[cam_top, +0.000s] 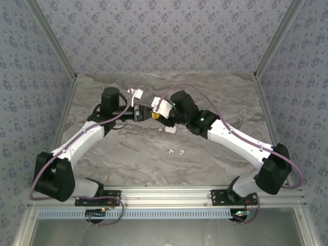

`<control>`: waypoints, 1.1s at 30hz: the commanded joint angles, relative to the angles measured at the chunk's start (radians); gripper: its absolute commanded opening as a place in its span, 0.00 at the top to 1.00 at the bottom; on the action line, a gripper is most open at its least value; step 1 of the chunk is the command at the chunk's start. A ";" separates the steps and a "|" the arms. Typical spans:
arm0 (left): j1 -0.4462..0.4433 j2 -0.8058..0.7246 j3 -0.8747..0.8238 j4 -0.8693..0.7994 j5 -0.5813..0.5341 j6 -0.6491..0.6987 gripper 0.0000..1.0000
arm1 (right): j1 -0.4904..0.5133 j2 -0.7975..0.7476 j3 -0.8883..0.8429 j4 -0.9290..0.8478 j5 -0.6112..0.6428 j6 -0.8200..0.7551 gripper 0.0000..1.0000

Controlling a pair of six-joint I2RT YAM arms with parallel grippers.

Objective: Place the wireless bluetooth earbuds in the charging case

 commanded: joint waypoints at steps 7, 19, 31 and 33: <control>-0.011 0.000 0.021 0.060 0.014 0.002 0.77 | -0.005 -0.012 0.015 -0.024 -0.069 0.019 0.58; -0.080 -0.056 -0.049 0.192 -0.115 0.136 0.86 | -0.290 -0.197 -0.147 0.168 -0.606 0.427 0.29; -0.167 -0.108 -0.179 0.490 -0.229 0.211 0.90 | -0.373 -0.237 -0.250 0.311 -0.744 0.601 0.28; -0.171 -0.108 -0.179 0.494 -0.227 0.211 0.90 | -0.371 -0.232 -0.255 0.314 -0.740 0.601 0.28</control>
